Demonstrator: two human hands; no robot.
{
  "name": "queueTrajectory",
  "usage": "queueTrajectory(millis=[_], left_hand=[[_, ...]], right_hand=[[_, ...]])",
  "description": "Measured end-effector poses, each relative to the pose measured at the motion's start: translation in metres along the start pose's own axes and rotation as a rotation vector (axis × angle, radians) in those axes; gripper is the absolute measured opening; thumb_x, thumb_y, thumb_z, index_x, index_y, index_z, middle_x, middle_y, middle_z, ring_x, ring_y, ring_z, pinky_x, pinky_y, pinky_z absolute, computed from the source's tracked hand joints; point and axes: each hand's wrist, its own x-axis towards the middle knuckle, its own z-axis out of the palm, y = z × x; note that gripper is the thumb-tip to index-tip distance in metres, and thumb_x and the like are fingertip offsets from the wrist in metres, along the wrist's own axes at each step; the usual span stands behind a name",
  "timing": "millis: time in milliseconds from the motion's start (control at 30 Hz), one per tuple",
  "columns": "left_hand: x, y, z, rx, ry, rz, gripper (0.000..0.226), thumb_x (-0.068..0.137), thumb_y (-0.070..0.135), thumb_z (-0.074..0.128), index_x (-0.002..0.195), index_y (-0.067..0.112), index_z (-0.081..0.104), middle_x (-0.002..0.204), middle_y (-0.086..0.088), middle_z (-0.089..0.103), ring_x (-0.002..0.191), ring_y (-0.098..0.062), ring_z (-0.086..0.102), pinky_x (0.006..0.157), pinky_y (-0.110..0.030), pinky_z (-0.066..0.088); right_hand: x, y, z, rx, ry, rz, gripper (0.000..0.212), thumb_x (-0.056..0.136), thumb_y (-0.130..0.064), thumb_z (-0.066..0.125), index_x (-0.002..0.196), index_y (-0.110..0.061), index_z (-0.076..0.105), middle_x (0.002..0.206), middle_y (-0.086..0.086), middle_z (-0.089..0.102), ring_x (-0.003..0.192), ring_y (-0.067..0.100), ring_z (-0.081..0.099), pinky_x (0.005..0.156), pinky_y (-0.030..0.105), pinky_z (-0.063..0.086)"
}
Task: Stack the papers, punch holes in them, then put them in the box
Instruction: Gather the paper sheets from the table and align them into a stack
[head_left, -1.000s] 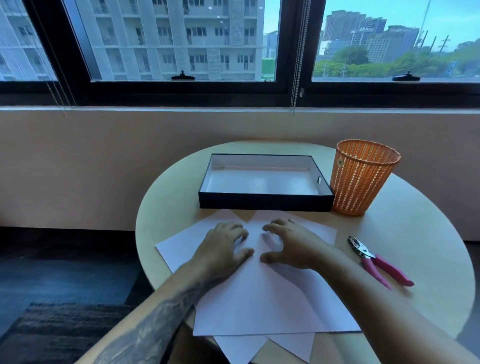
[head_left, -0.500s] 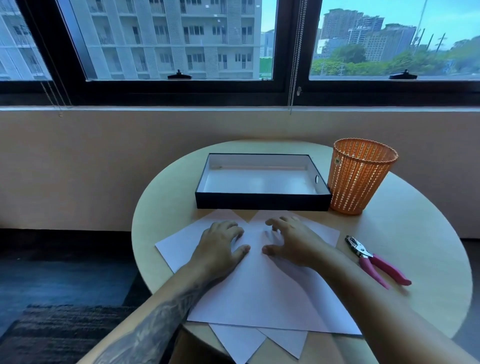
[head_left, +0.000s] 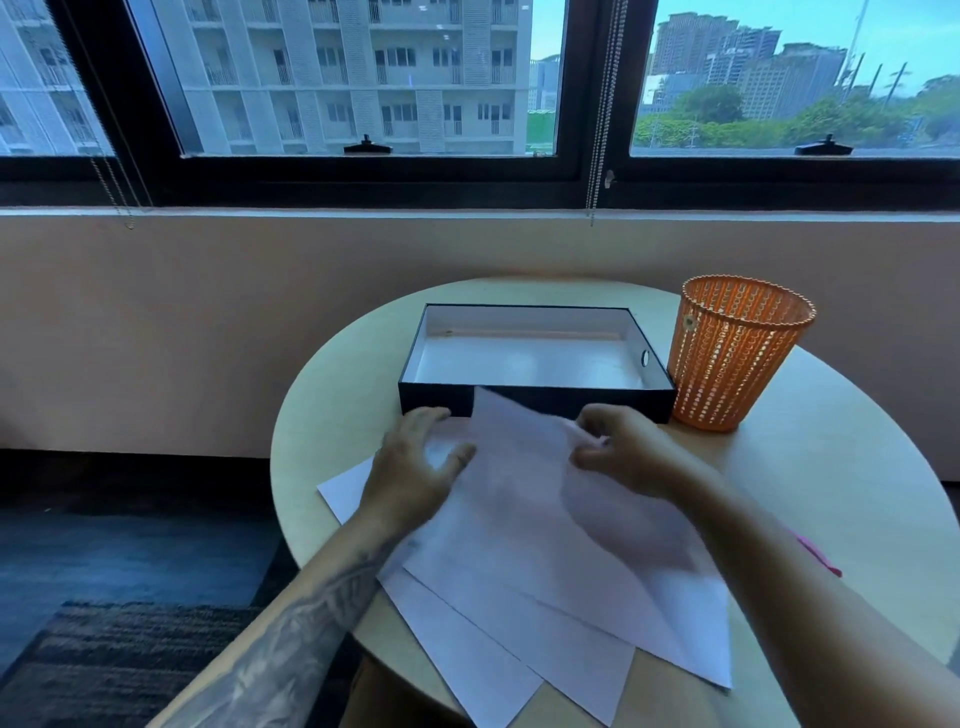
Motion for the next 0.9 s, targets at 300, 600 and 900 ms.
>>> queueTrajectory(millis=[300,600,900], left_hand=[[0.01,0.011,0.007,-0.8,0.061,-0.447,0.058,0.089,0.03,0.074,0.139,0.016,0.049,0.128,-0.008,0.068,0.109,-0.029,0.069,0.091,-0.055,0.057],[0.01,0.009,0.015,-0.867,0.151,-0.414,0.014,0.094,0.008,0.067,0.092,0.017,0.078,0.084,-0.002,0.079,0.074,-0.023,0.072,0.06,-0.033,0.057],[0.008,0.0,0.012,-0.596,0.261,-0.316,0.014,0.096,0.023,0.066,0.09,0.015,0.076,0.069,0.003,0.073,0.056,-0.007,0.065,0.053,-0.029,0.052]], right_hand=[[-0.003,0.003,0.009,1.029,0.201,0.049,0.022,0.083,-0.007,0.077,0.098,-0.004,0.061,0.095,0.024,0.071,0.081,0.035,0.067,0.083,0.054,0.056],[-0.004,0.002,0.021,0.864,0.271,0.034,0.011,0.087,-0.007,0.072,0.082,-0.008,0.062,0.074,0.009,0.068,0.062,0.018,0.062,0.058,0.03,0.05],[-0.004,0.055,0.021,-0.407,0.236,0.095,0.057,0.086,-0.06,0.055,0.135,-0.03,0.052,0.138,-0.003,0.057,0.128,0.023,0.047,0.098,0.039,0.044]])
